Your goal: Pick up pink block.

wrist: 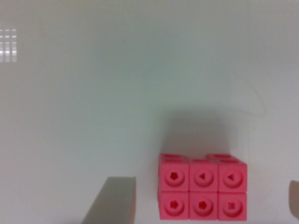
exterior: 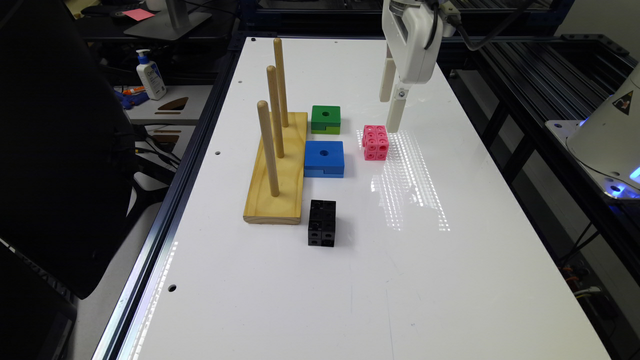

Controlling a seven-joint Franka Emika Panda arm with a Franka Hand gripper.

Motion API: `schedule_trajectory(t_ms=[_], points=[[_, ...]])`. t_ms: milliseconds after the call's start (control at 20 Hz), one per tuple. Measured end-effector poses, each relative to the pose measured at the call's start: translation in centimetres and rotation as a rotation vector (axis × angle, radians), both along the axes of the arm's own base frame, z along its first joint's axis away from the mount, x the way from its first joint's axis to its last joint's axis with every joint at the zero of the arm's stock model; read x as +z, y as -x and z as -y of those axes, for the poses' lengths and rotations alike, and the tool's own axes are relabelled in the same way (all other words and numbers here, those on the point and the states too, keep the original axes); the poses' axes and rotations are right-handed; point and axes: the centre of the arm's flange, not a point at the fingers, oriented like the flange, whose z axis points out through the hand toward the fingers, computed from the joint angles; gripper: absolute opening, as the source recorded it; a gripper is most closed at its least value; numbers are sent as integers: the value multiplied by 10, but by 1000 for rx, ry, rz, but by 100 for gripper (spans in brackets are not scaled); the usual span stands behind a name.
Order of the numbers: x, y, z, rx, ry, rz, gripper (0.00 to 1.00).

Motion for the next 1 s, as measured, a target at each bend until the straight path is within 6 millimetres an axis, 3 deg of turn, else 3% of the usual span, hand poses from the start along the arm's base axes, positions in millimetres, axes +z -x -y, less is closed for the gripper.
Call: schedule_trajectory(t_ms=[200, 600, 1000], points=[[-4, -2, -1, 1, -1, -3, 100], [-59, -6, -1, 1, -6, 1, 100], [-63, -15, -1, 1, -7, 4, 100]])
